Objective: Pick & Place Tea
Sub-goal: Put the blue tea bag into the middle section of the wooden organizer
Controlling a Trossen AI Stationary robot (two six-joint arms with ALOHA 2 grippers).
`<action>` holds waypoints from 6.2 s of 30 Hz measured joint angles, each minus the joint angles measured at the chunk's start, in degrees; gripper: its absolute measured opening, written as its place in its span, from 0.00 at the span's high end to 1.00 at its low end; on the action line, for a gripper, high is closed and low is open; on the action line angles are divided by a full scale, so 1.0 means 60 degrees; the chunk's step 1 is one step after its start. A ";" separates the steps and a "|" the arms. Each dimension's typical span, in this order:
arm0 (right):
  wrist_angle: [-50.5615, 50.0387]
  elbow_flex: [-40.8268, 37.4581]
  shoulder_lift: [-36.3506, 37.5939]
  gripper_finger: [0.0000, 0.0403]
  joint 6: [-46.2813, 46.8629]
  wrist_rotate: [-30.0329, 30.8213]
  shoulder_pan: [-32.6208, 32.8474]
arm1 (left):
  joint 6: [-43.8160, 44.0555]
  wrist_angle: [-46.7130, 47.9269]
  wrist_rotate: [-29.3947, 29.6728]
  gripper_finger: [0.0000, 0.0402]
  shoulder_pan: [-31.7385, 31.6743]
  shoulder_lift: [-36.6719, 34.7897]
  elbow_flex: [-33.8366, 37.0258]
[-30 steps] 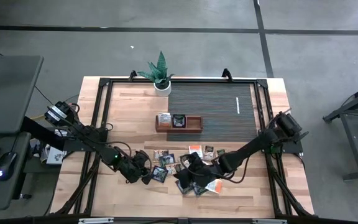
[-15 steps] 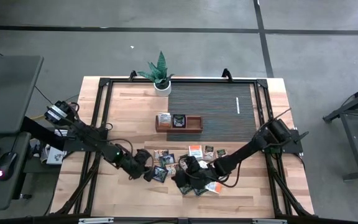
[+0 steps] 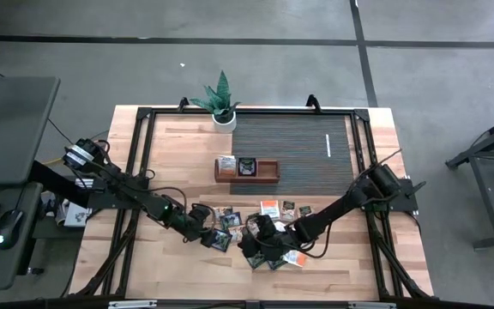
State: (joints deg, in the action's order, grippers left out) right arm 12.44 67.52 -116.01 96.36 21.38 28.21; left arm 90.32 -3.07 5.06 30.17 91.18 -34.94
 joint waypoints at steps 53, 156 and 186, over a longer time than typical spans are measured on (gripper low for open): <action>-0.1980 0.2326 -0.2050 0.68 -0.0322 -0.1401 -0.0996 | -0.0024 -0.0388 0.0093 0.42 -0.0046 0.0044 0.0011; -0.1614 0.2308 -0.2068 0.68 -0.0925 -0.0472 -0.0806 | -0.0538 -0.1104 -0.0901 0.42 -0.0225 0.0047 0.0018; -0.1446 0.2282 -0.2052 0.99 -0.1194 -0.0354 -0.0802 | -0.0609 -0.1140 -0.0794 0.42 -0.0217 0.0044 0.0018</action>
State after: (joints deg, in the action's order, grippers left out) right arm 3.76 81.21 -128.32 89.19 19.25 23.40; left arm 86.67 -9.91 0.30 28.86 91.44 -34.83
